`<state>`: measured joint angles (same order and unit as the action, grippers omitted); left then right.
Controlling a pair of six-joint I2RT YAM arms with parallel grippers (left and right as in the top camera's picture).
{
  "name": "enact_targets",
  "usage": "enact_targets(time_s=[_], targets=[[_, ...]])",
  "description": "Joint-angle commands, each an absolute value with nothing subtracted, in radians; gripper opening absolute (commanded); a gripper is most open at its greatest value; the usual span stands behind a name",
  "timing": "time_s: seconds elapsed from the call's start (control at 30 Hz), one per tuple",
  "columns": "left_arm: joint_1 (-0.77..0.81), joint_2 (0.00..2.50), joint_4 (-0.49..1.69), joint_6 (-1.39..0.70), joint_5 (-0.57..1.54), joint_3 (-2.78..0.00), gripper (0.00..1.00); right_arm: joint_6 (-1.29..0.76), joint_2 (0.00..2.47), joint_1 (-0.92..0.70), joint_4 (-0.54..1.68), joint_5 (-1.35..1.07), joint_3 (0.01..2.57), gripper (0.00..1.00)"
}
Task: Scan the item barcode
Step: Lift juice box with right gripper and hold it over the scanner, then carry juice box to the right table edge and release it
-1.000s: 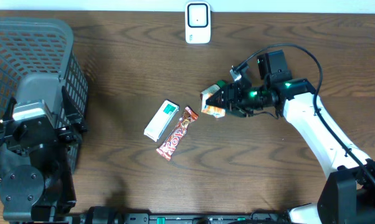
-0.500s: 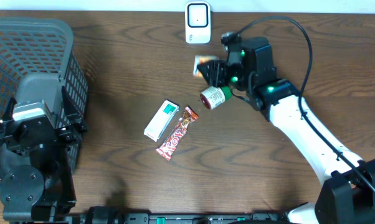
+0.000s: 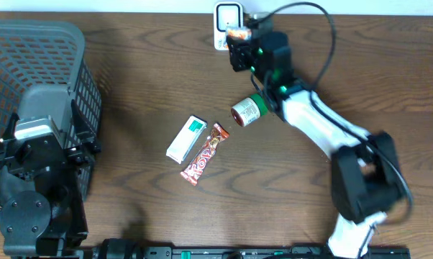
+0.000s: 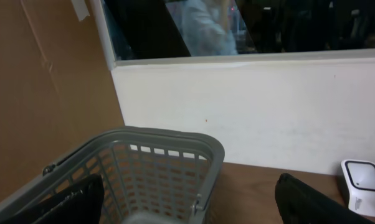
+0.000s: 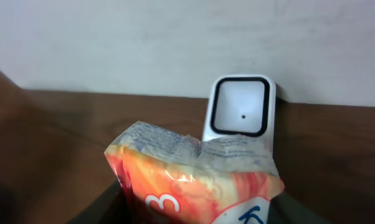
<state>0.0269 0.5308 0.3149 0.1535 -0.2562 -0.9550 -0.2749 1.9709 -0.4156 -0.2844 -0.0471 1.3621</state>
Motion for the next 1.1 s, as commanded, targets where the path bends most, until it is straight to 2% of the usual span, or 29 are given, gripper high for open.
enact_targets(time_s=[0.0, 0.13, 0.27, 0.5, 0.87, 1.0, 1.07], targets=[[0.022, 0.529, 0.313, 0.144, -0.246, -0.951, 0.87, -0.192, 2.093, -0.415, -0.267, -0.006, 1.539, 0.47], [0.022, 0.529, 0.313, 0.144, -0.246, -0.951, 0.87, -0.158, 2.234, -0.412, -0.206, 0.012, 1.747, 0.46], [0.022, 0.529, 0.313, 0.144, -0.246, -0.951, 0.87, -0.124, 2.365, -0.412, -0.213, 0.108, 1.896, 0.49], [0.022, 0.529, 0.313, 0.144, -0.246, -0.951, 0.87, -0.121, 2.523, -0.411, -0.226, 0.141, 2.02, 0.47], [0.022, 0.529, 0.313, 0.144, -0.246, -0.951, 0.87, -0.103, 2.543, -0.405, -0.247, 0.16, 2.031, 0.48], [0.022, 0.529, 0.313, 0.144, -0.246, -0.951, 0.87, -0.088, 2.481, -0.399, -0.137, 0.178, 2.054, 0.49], [0.022, 0.529, 0.313, 0.144, -0.246, -0.951, 0.87, -0.086, 2.42, -0.399, -0.06, 0.226, 2.054, 0.44]])
